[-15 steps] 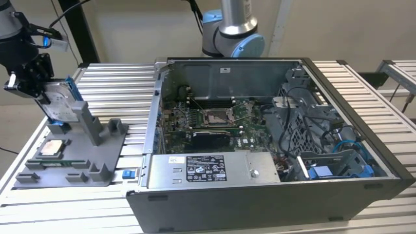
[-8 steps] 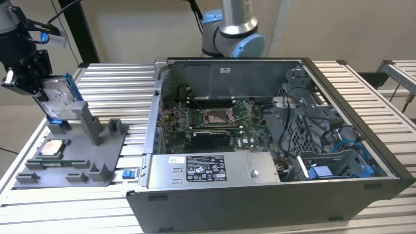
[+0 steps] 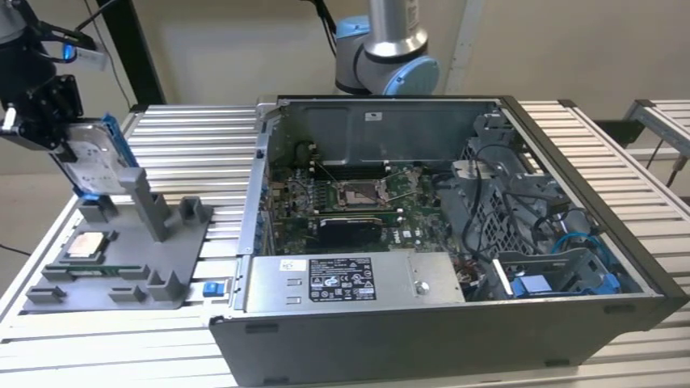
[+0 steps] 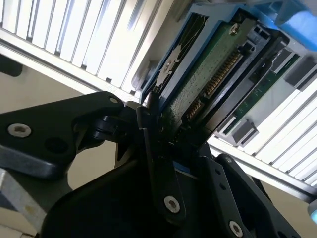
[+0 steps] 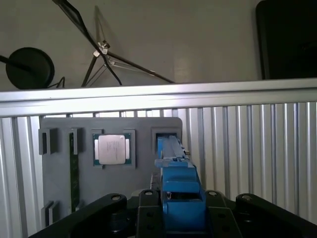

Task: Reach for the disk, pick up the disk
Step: 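Pick up the disk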

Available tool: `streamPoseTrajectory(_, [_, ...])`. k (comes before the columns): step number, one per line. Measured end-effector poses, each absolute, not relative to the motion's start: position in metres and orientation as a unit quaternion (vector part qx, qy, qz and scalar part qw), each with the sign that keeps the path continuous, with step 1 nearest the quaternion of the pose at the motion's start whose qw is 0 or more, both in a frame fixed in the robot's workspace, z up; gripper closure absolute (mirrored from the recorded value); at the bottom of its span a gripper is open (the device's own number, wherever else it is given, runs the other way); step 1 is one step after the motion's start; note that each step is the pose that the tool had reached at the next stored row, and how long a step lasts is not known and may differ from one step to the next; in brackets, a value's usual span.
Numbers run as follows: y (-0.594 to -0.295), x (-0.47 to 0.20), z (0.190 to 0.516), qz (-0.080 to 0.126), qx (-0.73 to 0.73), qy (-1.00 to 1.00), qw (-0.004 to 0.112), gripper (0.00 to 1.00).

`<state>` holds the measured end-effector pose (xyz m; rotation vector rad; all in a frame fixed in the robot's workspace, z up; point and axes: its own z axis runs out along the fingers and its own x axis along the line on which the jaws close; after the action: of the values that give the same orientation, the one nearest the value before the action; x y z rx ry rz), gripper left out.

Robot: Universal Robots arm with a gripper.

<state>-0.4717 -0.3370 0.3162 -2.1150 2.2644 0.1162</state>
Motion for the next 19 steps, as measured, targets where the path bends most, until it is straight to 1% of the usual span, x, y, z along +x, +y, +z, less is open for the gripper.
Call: streamPoseTrajectory(19, [-0.337, -0.472, 0.343, 0.037, -0.682, 0.730, 0.020, 1.00])
